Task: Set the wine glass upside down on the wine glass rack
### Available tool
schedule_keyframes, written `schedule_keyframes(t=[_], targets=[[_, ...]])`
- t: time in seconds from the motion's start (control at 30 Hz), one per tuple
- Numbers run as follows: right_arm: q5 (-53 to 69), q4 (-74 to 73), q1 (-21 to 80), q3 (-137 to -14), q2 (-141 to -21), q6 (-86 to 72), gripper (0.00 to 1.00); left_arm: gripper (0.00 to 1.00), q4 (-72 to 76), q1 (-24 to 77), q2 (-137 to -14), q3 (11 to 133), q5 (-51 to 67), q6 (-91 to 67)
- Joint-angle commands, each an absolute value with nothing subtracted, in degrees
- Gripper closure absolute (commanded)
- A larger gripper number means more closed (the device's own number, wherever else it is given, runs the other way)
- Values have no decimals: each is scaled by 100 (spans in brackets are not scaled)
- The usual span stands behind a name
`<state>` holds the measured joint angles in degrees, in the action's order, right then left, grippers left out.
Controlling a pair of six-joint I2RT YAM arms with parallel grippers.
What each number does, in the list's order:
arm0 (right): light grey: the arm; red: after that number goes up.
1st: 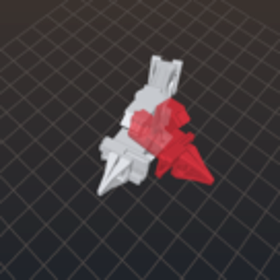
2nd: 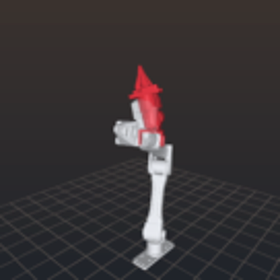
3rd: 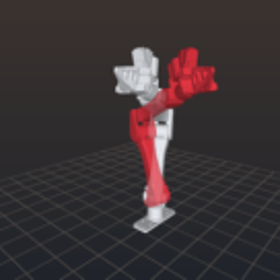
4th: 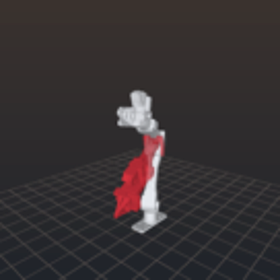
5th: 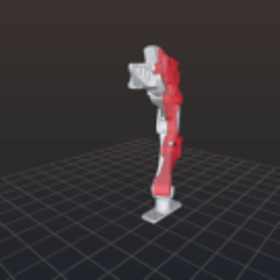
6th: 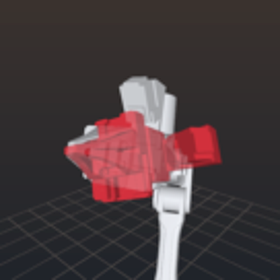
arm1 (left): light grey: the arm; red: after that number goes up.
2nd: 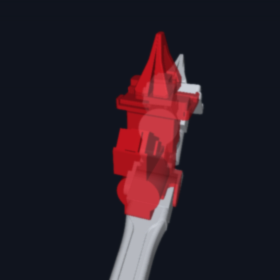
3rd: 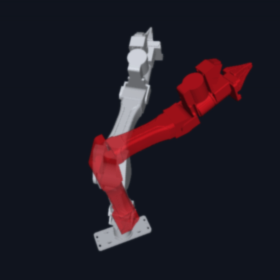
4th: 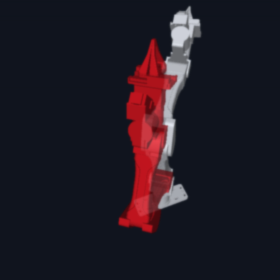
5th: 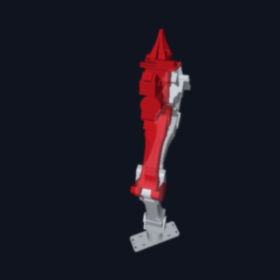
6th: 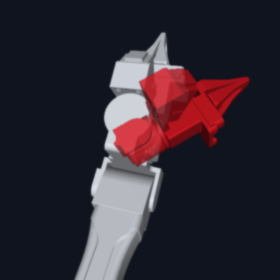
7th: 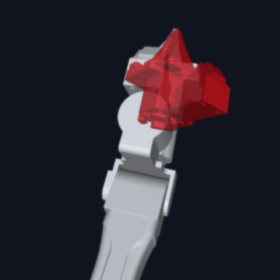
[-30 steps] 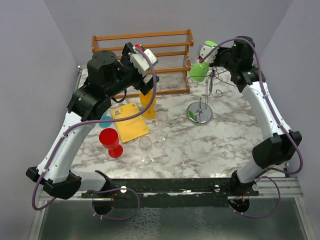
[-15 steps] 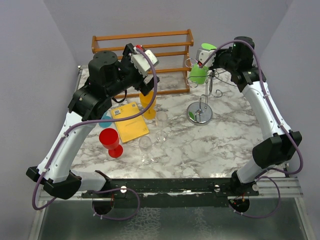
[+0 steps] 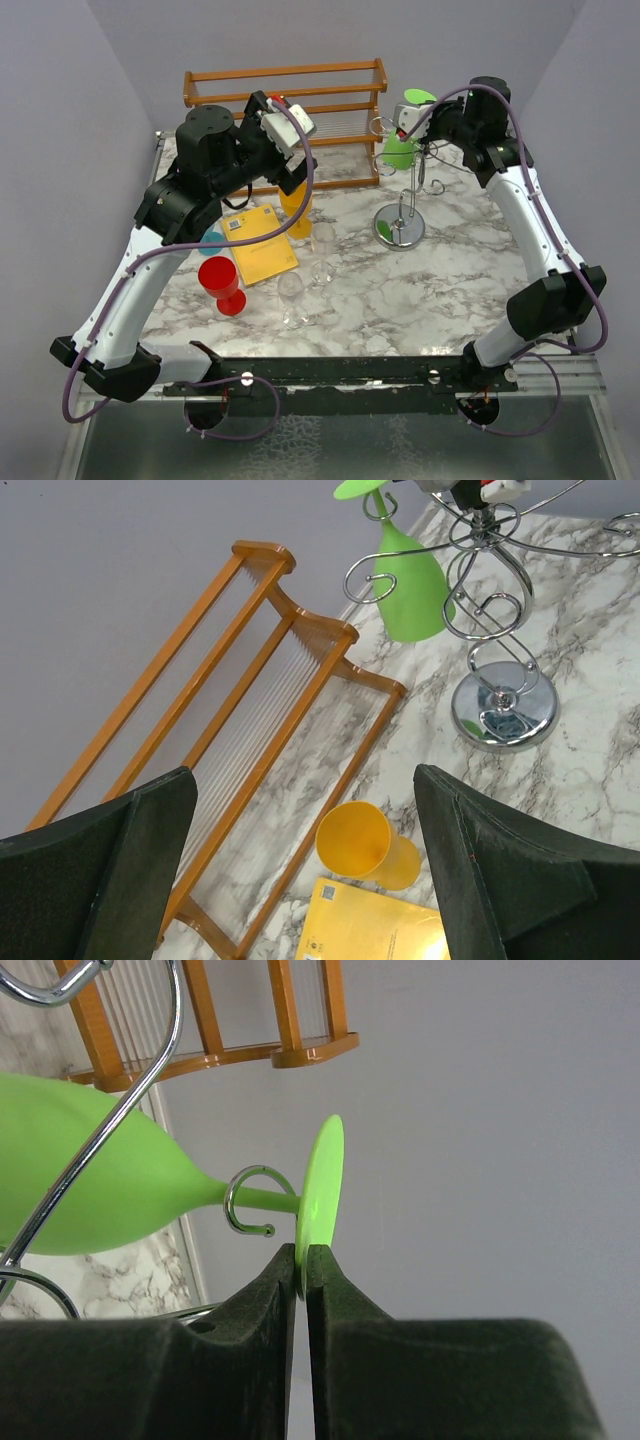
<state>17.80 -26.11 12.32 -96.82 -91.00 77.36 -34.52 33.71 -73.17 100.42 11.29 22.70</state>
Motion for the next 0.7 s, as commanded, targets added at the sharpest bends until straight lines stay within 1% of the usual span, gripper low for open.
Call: schedule_keyframes(t=[0.0, 0.2, 0.5, 0.67], targets=[[1990, -2574, 1230, -9620, -8957, 7713, 87, 7, -3396, 3340, -7146, 9996, 1178, 2327], [2094, -2629, 1230, -9689, -8924, 7649, 81, 7, -3405, 3341, -7154, 9971, 1169, 2354], [2179, -2694, 1230, -9737, -8926, 7593, 80, 7, -3403, 3340, -7187, 10013, 1184, 2351], [2161, -2672, 1230, -9753, -8892, 7570, 78, 7, -3409, 3342, -7157, 9987, 1171, 2360]])
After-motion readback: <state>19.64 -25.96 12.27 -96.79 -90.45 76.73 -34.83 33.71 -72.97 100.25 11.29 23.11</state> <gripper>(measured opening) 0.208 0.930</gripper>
